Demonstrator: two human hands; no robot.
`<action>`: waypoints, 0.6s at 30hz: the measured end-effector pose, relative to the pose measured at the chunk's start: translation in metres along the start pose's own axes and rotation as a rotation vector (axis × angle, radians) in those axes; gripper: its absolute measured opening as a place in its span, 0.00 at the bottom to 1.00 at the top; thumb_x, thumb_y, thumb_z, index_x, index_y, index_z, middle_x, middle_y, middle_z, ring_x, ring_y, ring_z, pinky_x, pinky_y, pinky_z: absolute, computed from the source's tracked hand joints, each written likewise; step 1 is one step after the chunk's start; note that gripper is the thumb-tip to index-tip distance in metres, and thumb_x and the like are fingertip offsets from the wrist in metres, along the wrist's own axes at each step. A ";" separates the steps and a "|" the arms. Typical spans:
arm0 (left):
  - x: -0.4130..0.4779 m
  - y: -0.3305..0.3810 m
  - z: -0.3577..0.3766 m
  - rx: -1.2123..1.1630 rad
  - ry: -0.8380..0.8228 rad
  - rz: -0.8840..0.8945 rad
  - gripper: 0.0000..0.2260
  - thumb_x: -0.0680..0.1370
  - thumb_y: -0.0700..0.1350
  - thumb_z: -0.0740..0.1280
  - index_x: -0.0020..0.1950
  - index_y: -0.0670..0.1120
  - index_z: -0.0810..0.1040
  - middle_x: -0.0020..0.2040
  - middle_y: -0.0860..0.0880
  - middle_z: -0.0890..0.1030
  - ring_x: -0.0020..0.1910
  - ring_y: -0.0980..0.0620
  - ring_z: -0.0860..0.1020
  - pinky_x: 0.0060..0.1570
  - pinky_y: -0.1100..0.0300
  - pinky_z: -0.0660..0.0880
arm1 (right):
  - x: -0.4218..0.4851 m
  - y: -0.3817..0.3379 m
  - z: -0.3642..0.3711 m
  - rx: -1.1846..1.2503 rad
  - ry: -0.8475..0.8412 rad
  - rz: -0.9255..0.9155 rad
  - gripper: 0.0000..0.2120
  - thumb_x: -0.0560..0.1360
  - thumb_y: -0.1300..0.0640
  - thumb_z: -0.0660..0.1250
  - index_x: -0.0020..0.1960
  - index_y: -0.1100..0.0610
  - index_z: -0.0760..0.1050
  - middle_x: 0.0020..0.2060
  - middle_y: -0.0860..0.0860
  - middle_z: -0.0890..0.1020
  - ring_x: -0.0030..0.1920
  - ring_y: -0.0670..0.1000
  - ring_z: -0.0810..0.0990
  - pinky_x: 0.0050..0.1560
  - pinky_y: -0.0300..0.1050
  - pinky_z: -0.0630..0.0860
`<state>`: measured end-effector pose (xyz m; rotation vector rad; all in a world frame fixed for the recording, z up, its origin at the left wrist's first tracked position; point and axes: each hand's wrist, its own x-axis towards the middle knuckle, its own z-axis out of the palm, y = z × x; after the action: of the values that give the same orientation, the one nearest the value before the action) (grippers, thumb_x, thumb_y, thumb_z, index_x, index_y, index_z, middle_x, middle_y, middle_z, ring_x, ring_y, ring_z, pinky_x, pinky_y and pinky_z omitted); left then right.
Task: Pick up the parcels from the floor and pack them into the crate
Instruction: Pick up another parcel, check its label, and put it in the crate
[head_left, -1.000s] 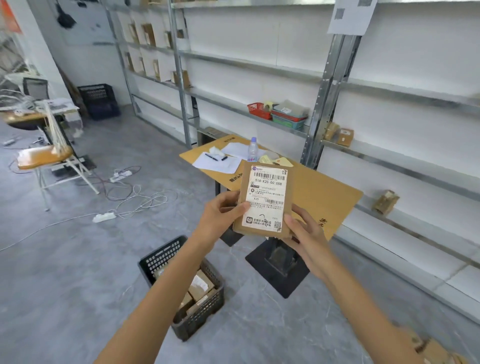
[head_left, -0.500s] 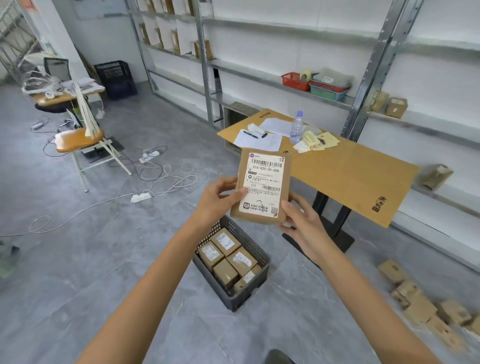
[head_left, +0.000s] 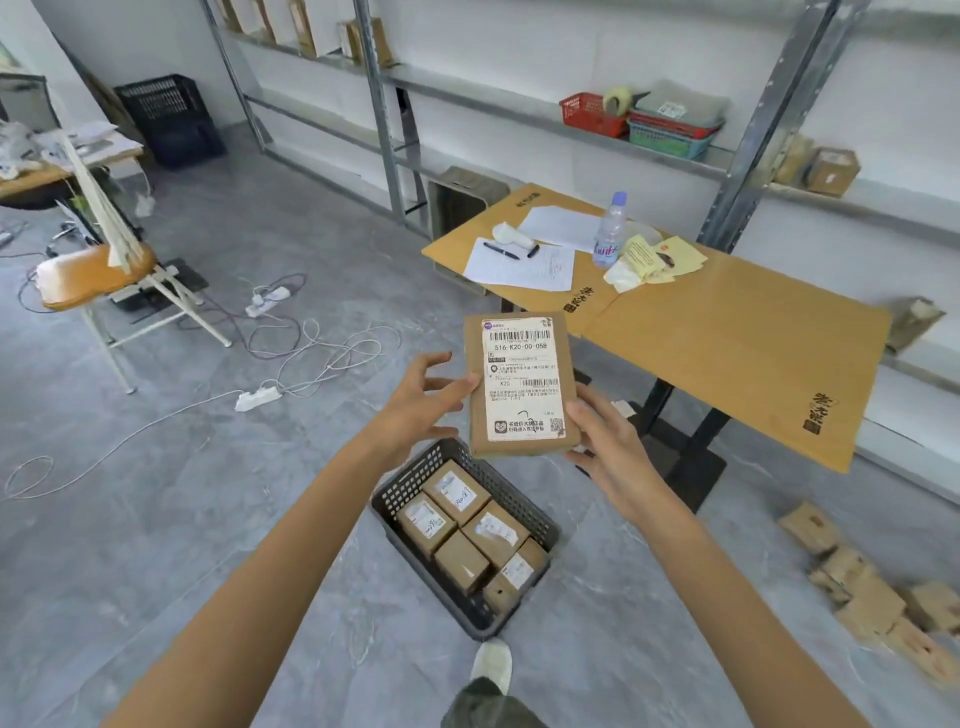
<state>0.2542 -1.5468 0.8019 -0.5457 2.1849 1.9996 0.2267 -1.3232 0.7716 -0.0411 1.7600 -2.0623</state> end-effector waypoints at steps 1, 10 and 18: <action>0.016 0.000 -0.005 0.008 -0.031 -0.036 0.29 0.74 0.54 0.69 0.71 0.55 0.61 0.64 0.48 0.74 0.59 0.47 0.77 0.55 0.46 0.78 | 0.014 0.003 0.001 -0.011 0.013 0.001 0.17 0.79 0.55 0.62 0.67 0.50 0.70 0.55 0.51 0.82 0.56 0.50 0.81 0.55 0.46 0.77; 0.114 -0.026 -0.033 -0.158 -0.105 -0.187 0.28 0.74 0.45 0.71 0.70 0.53 0.61 0.48 0.47 0.84 0.44 0.51 0.84 0.38 0.53 0.81 | 0.105 0.035 0.027 -0.098 0.120 0.067 0.20 0.75 0.46 0.65 0.65 0.50 0.73 0.58 0.51 0.81 0.60 0.50 0.78 0.63 0.52 0.75; 0.197 -0.056 -0.071 -0.277 -0.052 -0.323 0.28 0.73 0.43 0.72 0.66 0.53 0.59 0.50 0.45 0.82 0.49 0.48 0.82 0.44 0.48 0.81 | 0.159 0.084 0.087 0.009 0.268 0.309 0.20 0.75 0.43 0.62 0.65 0.43 0.64 0.55 0.43 0.78 0.60 0.50 0.76 0.66 0.59 0.70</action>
<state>0.1013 -1.6548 0.6918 -0.8113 1.6699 2.1141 0.1323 -1.4671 0.6697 0.5007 1.7756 -1.9159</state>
